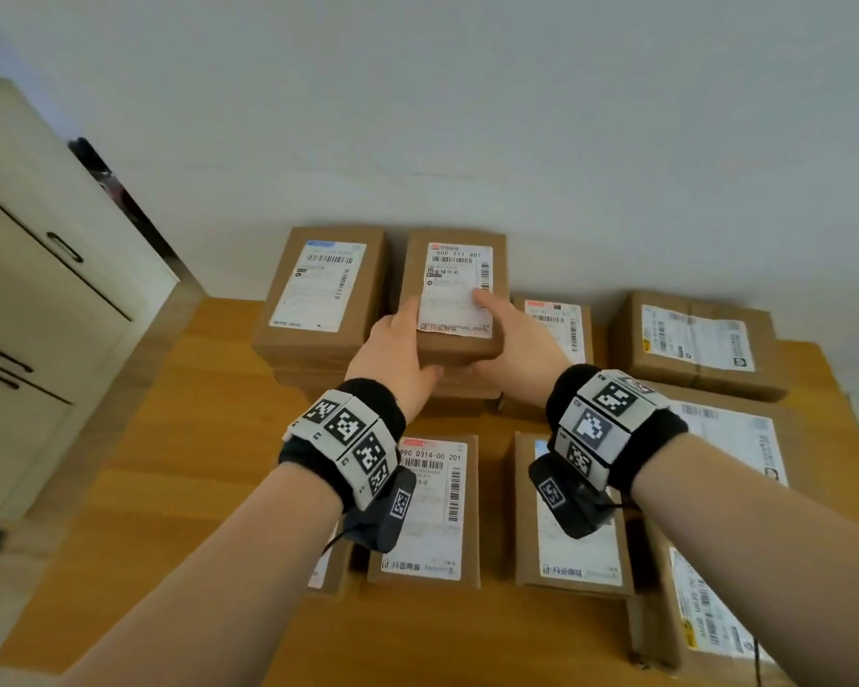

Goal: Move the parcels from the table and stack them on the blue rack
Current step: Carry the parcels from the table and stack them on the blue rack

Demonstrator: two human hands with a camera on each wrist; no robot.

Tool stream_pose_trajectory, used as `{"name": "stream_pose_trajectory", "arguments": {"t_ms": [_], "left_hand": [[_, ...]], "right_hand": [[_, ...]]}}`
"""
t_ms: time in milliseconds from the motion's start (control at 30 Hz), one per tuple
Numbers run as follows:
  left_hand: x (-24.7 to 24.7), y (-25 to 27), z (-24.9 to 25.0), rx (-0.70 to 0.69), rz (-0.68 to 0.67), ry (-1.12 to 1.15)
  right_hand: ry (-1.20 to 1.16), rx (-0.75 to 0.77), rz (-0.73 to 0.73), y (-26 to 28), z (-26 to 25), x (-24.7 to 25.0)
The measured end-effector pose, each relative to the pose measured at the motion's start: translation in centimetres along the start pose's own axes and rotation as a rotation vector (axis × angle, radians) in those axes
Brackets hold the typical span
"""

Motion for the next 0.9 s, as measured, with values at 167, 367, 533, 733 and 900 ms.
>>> {"name": "stream_pose_trajectory", "arguments": {"t_ms": [167,367,533,733,900], "left_hand": [[1.4,1.6,3.2,-0.076,0.076,0.001],[2.3,5.1,8.6,-0.142,0.166,0.032],[1.3,11.6,16.9,-0.228,0.251,0.098],[-3.7,20.4,28.9,-0.328,0.313,0.157],[-8.3,26.4,38.9,-0.426,0.29,0.195]], "right_hand": [[-0.013,0.027,0.099,2.3,-0.1,2.8],[-0.04,0.087,0.188,6.9,-0.2,8.0],[-0.056,0.201,0.267,14.6,1.4,15.0],[-0.102,0.299,0.327,26.8,6.7,24.5],[-0.068,0.257,0.414,36.2,12.6,33.0]]}}
Point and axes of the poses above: each hand's wrist, its own y-axis away from the middle knuckle, its own x-axis out of the back of the hand, z = x × y, the point moved 10 cm from there along -y, towards the middle knuckle, and after that the axes turned 2 degrees about x, right-handed, at the moved point
